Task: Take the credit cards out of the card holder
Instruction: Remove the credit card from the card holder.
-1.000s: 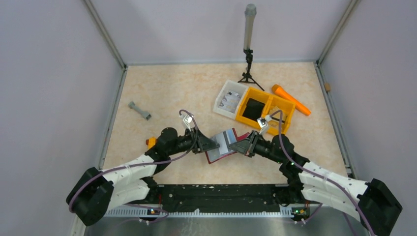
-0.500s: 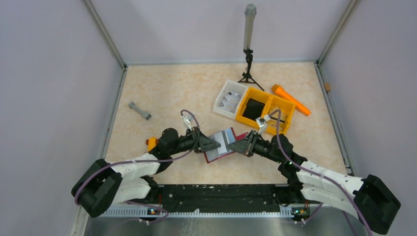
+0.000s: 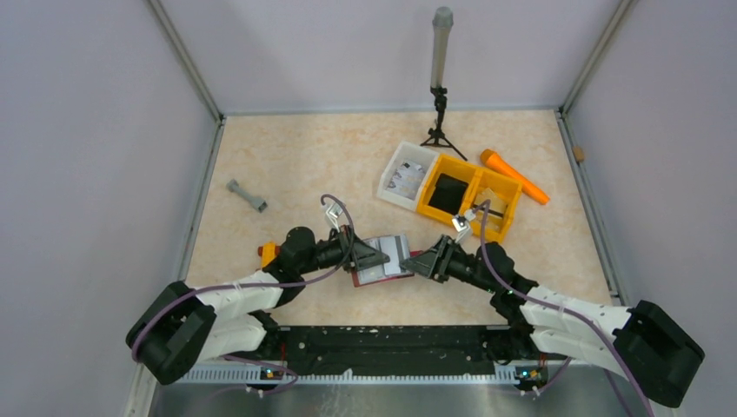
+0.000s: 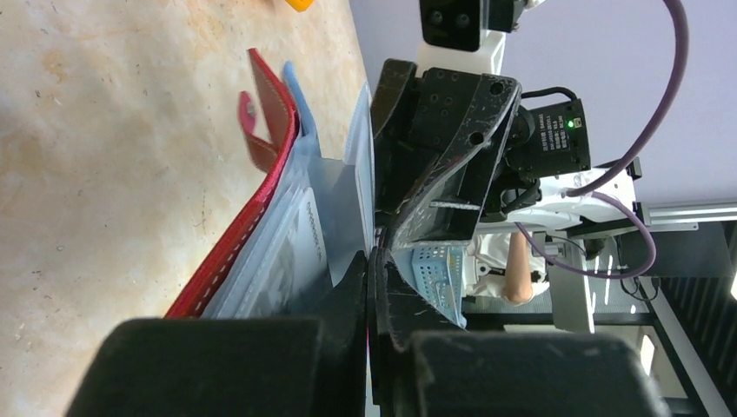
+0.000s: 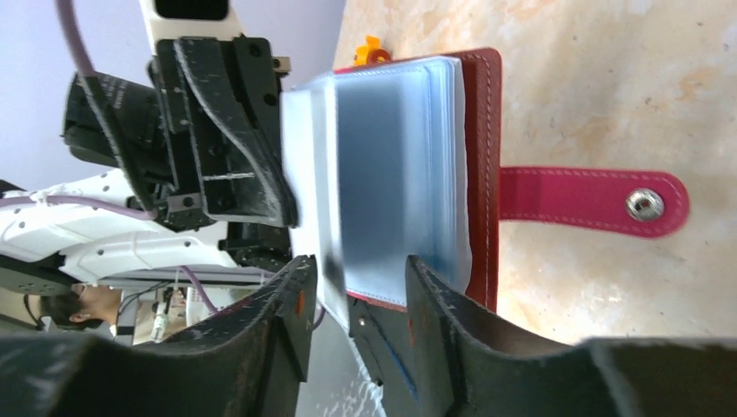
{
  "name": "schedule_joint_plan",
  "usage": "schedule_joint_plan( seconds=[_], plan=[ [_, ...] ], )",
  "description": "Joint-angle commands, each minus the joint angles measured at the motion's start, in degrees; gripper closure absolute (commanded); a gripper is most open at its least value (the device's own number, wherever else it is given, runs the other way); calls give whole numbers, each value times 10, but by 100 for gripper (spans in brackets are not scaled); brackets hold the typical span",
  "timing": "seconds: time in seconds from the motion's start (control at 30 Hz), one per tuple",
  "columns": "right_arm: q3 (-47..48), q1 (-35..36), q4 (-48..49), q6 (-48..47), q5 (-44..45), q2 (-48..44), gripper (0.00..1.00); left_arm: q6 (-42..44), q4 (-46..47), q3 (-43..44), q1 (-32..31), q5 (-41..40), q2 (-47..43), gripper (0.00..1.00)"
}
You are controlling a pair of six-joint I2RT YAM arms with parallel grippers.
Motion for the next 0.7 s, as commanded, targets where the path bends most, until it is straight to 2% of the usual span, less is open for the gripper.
schedule_joint_plan(
  seconds=[0.0,0.13,0.23,0.43,0.53,0.67],
  plan=[
    [-7,-2,87,-6,14,-11,61,12,21,-1,-2,21,-17,100],
    [-23,-2,126,0,20,-32,62,12,20,-3,-3,27,-18,100],
    [-19,-3,120,-3,19,-43,67,11,23,-2,-3,31,-18,100],
    [-9,-3,99,-5,18,-46,83,4,37,-2,-2,39,-15,100],
    [-9,-3,100,-2,18,-44,98,3,40,-5,-3,39,-15,100],
    [-16,-4,99,7,29,-52,100,0,47,-13,-2,35,-20,100]
  ],
)
